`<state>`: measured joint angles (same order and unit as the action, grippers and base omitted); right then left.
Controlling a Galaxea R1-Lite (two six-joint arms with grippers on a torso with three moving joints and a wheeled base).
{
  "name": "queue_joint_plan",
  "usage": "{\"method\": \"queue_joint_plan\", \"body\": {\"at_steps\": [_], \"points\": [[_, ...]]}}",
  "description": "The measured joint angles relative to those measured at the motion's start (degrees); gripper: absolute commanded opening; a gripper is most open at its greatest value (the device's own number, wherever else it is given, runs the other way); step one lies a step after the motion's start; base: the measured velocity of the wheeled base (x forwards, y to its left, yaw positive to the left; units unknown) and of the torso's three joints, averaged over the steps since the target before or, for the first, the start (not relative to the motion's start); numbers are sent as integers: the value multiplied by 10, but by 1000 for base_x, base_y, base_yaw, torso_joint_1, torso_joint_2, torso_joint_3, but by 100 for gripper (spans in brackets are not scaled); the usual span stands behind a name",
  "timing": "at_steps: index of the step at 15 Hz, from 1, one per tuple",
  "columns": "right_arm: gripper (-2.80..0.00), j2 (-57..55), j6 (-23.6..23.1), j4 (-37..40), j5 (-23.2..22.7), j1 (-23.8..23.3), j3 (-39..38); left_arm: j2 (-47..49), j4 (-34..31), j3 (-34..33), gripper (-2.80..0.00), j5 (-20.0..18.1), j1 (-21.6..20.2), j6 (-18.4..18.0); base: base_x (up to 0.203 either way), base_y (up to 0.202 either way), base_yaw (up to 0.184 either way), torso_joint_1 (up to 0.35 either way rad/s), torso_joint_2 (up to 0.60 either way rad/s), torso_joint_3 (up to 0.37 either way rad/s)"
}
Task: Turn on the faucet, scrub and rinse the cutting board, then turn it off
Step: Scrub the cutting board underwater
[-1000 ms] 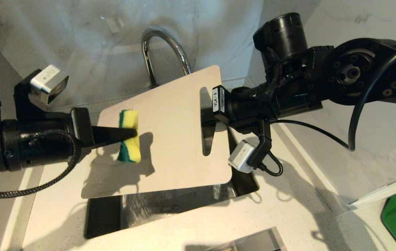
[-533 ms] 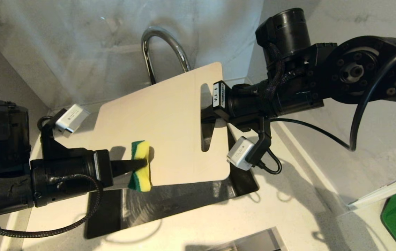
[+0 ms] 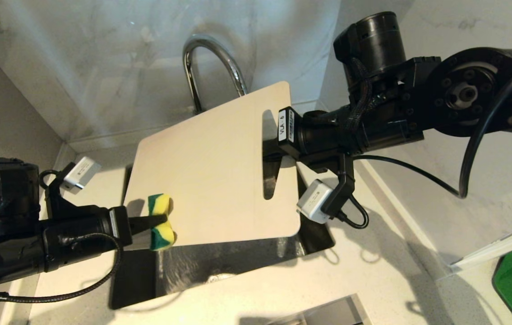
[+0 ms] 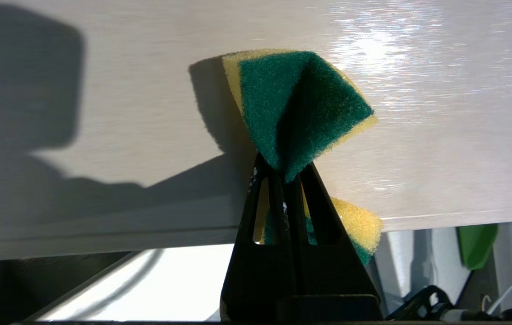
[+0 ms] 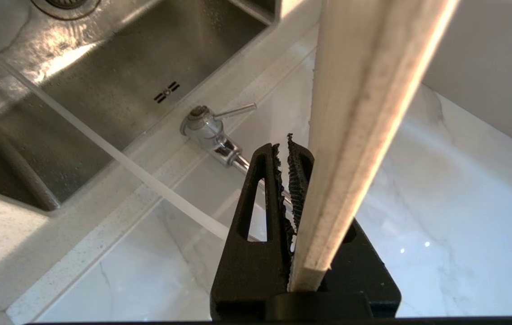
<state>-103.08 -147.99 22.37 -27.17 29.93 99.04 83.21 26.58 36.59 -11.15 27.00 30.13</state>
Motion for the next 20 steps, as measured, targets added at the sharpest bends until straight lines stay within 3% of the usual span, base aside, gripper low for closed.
{"method": "queue_joint_plan", "body": {"at_steps": [5, 9, 12, 17, 20], "points": [[-280, 12, 0, -10, 0, 0, -17, 3, 28, -57, -280, -80, -116, -33, 0, 0, 0, 0, 0, 0], [-280, 18, 1, -10, 0, 0, -19, 8, 30, -80, -280, -149, -227, -79, 0, 0, 0, 0, 0, 0], [-280, 23, 1, -10, 0, 0, -25, 14, 31, -95, -280, -190, -288, -109, 0, 0, 0, 0, 0, 0], [-280, 26, 1, -12, 0, 0, -33, 21, 45, -82, -280, -197, -322, -105, 0, 0, 0, 0, 0, 0], [-280, 26, 1, -29, 0, 0, -60, 7, 36, -23, -280, -197, -323, -48, 0, 0, 0, 0, 0, 0]]}}
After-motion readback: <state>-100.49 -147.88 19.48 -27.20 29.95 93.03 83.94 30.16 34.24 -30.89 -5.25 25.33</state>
